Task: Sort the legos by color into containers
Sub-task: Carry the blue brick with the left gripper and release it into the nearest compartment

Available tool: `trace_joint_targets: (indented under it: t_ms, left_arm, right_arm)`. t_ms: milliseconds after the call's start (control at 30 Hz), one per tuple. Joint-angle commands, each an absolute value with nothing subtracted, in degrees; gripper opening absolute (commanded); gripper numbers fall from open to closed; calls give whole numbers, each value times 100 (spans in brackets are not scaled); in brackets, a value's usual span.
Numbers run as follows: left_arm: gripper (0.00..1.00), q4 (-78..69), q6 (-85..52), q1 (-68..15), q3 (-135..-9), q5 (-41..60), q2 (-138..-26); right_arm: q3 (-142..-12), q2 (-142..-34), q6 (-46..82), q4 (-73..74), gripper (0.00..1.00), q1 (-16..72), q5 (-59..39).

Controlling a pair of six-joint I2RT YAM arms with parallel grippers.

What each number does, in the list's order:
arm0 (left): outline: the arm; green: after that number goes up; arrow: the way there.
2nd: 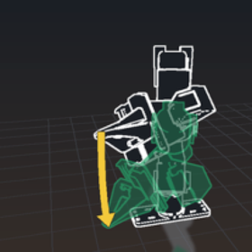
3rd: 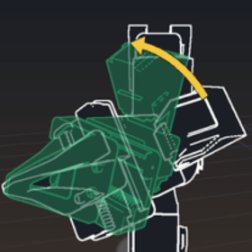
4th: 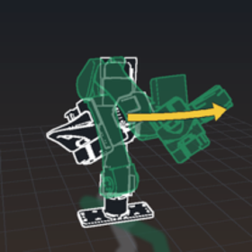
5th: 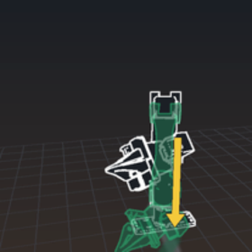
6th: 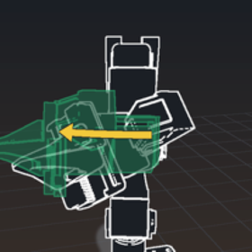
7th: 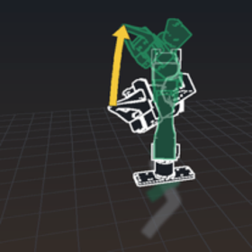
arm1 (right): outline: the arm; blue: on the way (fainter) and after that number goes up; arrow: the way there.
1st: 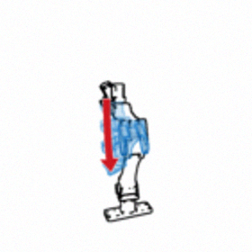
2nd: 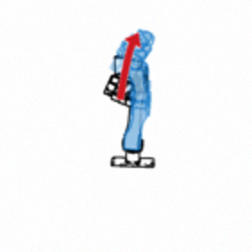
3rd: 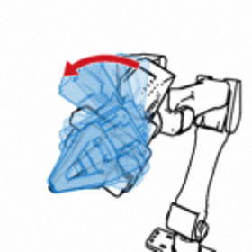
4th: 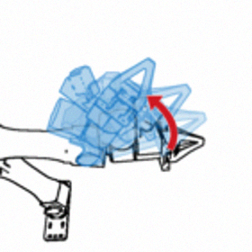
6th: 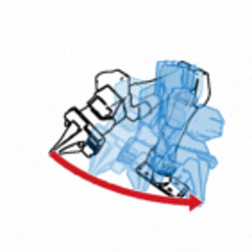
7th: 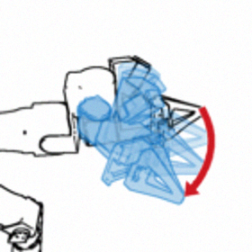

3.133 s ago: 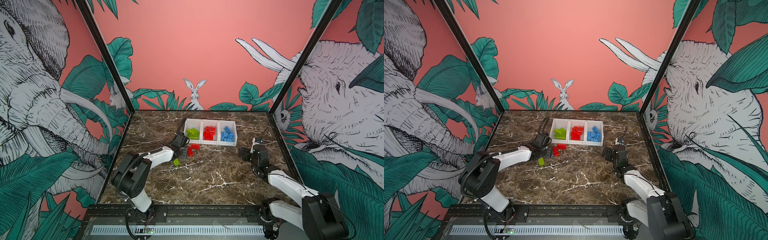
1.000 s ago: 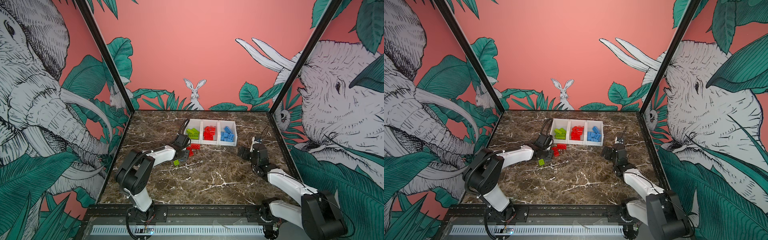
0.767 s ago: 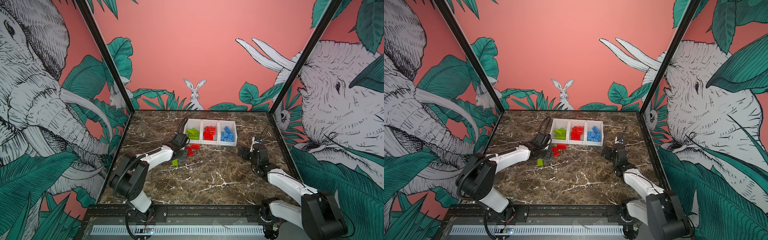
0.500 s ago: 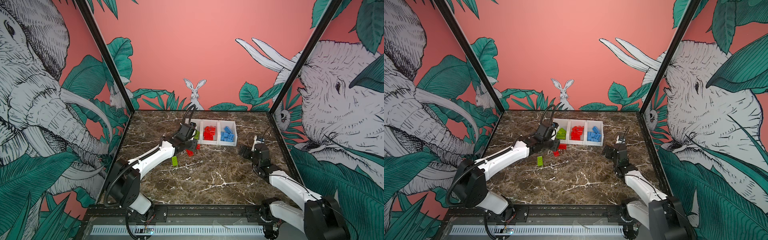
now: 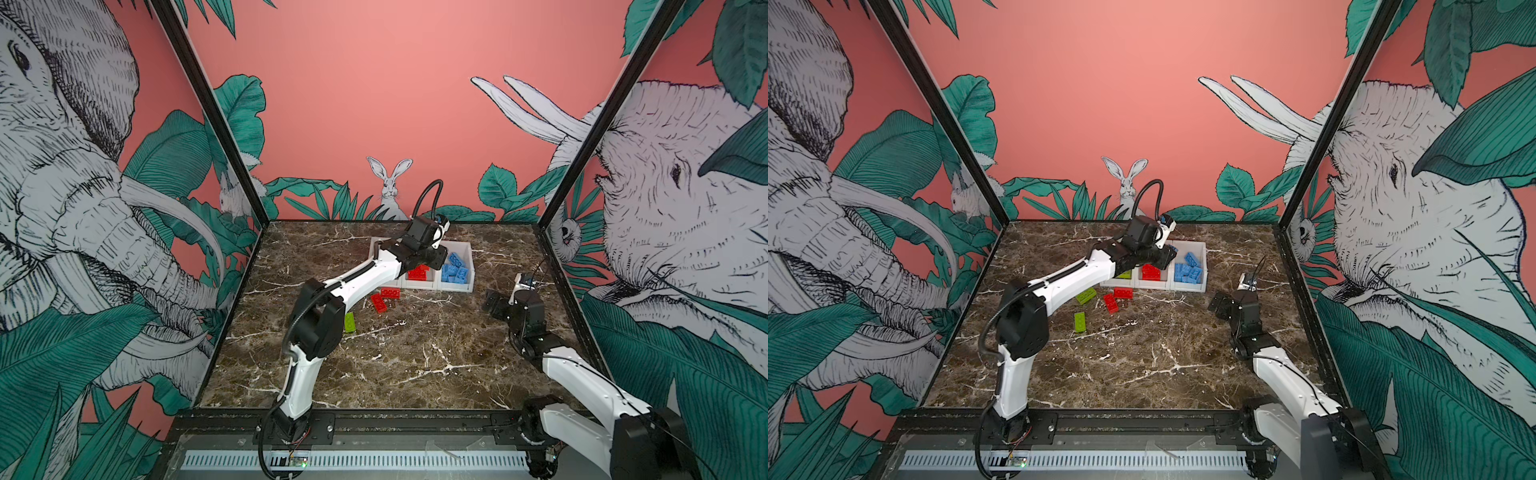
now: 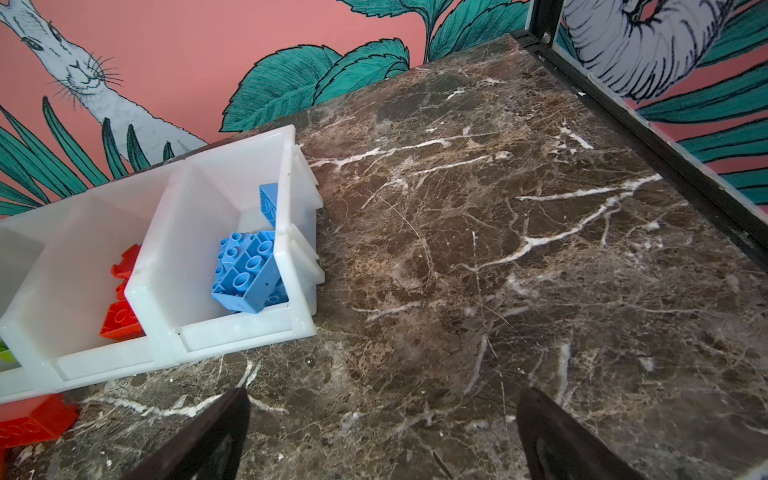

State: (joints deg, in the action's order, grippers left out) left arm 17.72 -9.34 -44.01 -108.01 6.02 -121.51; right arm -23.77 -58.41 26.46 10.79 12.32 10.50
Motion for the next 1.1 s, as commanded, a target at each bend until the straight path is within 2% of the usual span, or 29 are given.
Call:
trace_joint_targets:
  t_ms: [0, 333, 367, 433, 500, 567, 700, 933, 1067]
  left_arm:
    - [30, 1581, -813, -4430, -11442, 873, -12616]
    - [31, 1834, -914, -4432, -13173, 1012, -14115]
    - [34, 1867, -903, -4431, -13235, 976, -14160]
    - [48, 2049, -893, -4430, -13383, 719, -14225]
    - [53, 2197, -801, -4421, -13463, 597, -14209]
    - [63, 2316, -730, -4429, -13483, 520, -14094]
    - [68, 2694, -653, -4427, -13385, 248, -13600]
    - [68, 2807, -753, -4429, -11041, -527, -11480]
    - [68, 2732, -1020, -4421, -8835, -1342, -9826]
  right_arm:
    - [-2293, -5783, 2576, 1108, 98, 1192, 1103]
    - [-2351, -5967, 2490, 1177, 98, 1165, 1035]
    - [-2350, -5999, 2486, 1182, 98, 1160, 1021]
    - [-2371, -6061, 2466, 1204, 98, 1160, 1014]
    - [-2382, -6114, 2456, 1214, 98, 1151, 999]
    - [-2395, -6156, 2459, 1246, 98, 1138, 966]
    - [-2422, -6243, 2528, 1345, 98, 1134, 835]
    - [-2384, -6141, 2529, 1323, 98, 1139, 847]
    - [-2359, -6010, 2473, 1214, 98, 1130, 920]
